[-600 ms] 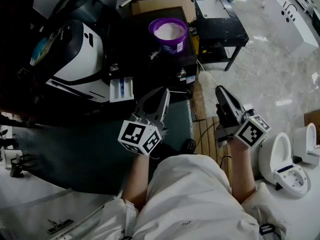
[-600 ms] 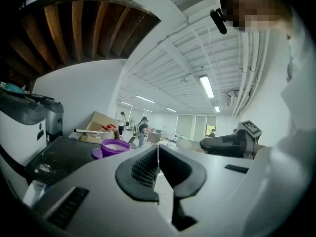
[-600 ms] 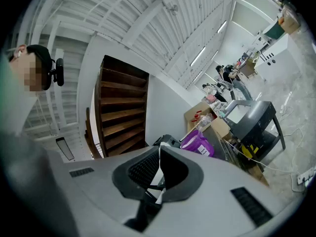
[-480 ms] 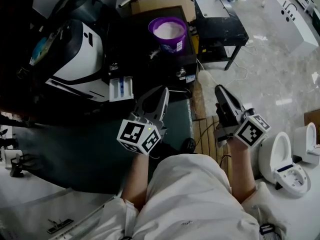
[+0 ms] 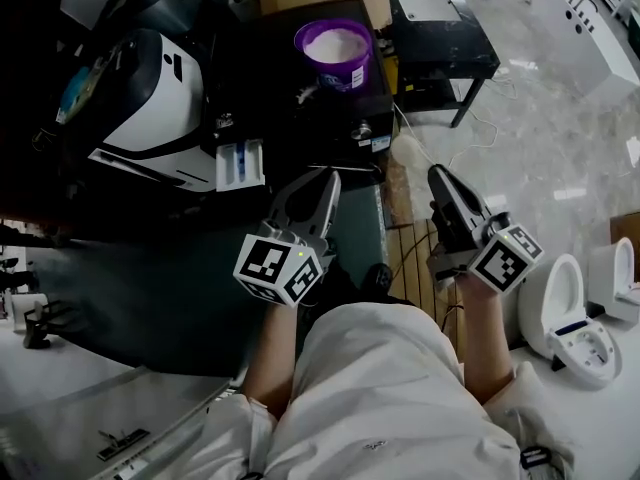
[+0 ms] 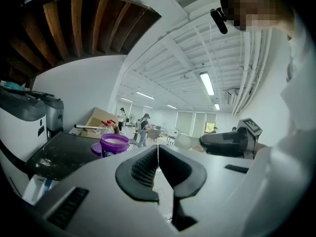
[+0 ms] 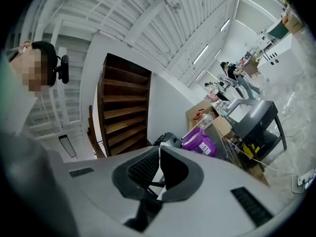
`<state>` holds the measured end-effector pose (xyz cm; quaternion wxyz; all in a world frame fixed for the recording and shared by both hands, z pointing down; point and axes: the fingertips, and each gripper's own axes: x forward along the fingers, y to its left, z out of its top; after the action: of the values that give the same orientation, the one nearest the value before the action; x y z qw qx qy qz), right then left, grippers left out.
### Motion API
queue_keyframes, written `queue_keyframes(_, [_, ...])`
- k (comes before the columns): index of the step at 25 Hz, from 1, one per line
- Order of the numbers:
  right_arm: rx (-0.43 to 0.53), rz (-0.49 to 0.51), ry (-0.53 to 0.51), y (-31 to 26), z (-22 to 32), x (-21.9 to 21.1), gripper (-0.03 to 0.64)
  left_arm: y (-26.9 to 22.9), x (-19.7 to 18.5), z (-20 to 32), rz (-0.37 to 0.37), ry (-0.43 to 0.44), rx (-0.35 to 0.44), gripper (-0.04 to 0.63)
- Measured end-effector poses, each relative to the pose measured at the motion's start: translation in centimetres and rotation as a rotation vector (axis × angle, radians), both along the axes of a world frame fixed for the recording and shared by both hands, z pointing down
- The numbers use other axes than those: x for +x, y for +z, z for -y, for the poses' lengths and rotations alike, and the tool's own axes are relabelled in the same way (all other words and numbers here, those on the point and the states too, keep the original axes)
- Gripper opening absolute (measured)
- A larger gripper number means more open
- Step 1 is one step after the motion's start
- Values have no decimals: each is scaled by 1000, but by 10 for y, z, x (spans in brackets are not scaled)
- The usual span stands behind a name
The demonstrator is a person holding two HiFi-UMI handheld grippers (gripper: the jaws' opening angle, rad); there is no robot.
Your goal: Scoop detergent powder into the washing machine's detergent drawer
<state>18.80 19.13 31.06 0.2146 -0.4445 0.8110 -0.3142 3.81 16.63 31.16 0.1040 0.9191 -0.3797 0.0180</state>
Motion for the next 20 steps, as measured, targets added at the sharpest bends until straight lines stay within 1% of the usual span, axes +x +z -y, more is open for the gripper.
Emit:
queue_keyframes(10, [-24, 23, 3, 7, 5, -8, 14, 8, -13, 12, 2, -4, -14, 21])
queue_keyframes(20, [-36, -5, 30, 2, 54, -15, 14, 12, -18, 59, -17, 27, -30, 21])
